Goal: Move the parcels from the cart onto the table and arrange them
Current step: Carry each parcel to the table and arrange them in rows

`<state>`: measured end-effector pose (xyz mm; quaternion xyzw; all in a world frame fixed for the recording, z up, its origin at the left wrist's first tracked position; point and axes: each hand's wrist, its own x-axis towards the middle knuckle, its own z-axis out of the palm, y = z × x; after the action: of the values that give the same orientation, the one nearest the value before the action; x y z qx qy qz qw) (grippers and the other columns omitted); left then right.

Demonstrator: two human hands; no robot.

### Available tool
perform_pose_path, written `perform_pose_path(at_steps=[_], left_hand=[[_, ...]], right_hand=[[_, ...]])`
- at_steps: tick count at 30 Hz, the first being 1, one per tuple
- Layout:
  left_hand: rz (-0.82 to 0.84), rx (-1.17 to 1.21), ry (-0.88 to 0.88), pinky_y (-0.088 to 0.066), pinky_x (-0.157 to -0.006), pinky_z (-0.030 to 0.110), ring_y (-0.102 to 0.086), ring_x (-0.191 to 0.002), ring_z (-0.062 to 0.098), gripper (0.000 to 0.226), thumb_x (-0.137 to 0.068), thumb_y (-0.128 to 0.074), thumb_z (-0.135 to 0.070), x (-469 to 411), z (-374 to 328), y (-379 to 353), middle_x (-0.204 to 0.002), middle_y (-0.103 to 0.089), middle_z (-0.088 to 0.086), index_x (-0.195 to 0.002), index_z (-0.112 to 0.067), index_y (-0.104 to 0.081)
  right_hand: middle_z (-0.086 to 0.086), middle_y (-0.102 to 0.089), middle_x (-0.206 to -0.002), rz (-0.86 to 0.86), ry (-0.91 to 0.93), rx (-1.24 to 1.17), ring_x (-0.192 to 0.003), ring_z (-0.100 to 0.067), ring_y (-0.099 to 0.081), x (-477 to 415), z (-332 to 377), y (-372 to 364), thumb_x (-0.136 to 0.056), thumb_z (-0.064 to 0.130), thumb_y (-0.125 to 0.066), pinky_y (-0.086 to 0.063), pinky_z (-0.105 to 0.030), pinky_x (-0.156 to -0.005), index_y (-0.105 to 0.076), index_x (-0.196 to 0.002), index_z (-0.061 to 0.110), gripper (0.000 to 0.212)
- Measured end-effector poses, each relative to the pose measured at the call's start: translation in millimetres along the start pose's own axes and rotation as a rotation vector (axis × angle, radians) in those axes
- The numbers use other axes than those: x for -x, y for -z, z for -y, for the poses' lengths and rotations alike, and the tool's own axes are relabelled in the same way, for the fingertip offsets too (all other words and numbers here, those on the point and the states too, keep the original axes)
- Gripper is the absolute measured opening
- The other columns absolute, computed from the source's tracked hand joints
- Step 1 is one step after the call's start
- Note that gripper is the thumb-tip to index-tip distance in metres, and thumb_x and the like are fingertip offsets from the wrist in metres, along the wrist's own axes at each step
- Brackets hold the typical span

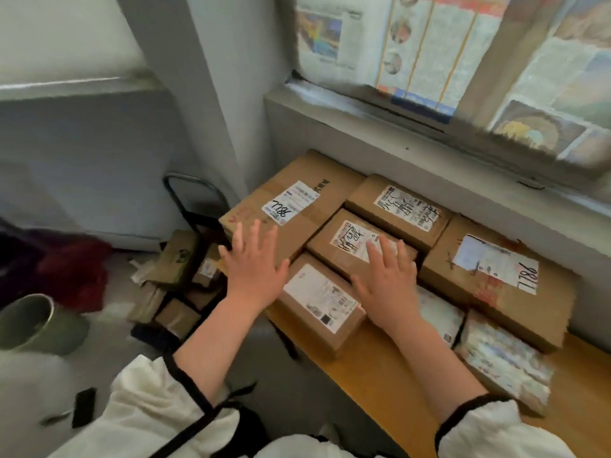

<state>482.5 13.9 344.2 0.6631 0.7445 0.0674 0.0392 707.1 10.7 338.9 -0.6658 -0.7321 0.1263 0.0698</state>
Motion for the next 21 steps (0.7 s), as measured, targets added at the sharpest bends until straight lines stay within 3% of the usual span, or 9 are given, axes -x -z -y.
perform_pose_path(at_steps=[5,12,21], left_hand=[[-0.042,0.038,0.27,-0.008,-0.108,0.065,0.003,-0.144,0.031,0.065,-0.091,-0.047,-0.047,13.7,90.6,7.9,-0.157,-0.012,0.007,-0.147,-0.027,-0.023],[-0.116,0.11,0.644,-0.015,-0.11,0.062,-0.007,-0.143,0.031,0.063,-0.09,-0.051,-0.046,18.7,223.8,23.0,-0.156,-0.019,0.005,-0.146,-0.026,-0.029],[-0.053,0.163,0.674,-0.013,-0.11,0.06,-0.007,-0.143,0.031,0.059,-0.091,-0.05,-0.044,-34.9,341.4,24.2,-0.156,-0.02,0.004,-0.144,-0.026,-0.032]], right_hand=[[-0.002,0.006,-0.16,0.081,0.154,0.035,-0.145,-0.029,0.013,-31.4,70.3,-13.7,-0.094,0.048,-0.041,0.001,-0.051,-0.116,-0.008,-0.15,0.027,0.068],[0.0,-0.002,-0.16,0.041,0.368,0.065,-0.146,-0.025,0.01,-74.2,157.6,-28.7,-0.095,0.046,-0.041,0.008,-0.043,-0.112,-0.017,-0.149,0.026,0.062],[0.001,-0.007,-0.159,0.117,0.435,0.021,-0.146,-0.021,0.007,-128.2,274.5,-58.8,-0.096,0.039,-0.043,-0.001,-0.039,-0.116,-0.024,-0.148,0.023,0.058]])
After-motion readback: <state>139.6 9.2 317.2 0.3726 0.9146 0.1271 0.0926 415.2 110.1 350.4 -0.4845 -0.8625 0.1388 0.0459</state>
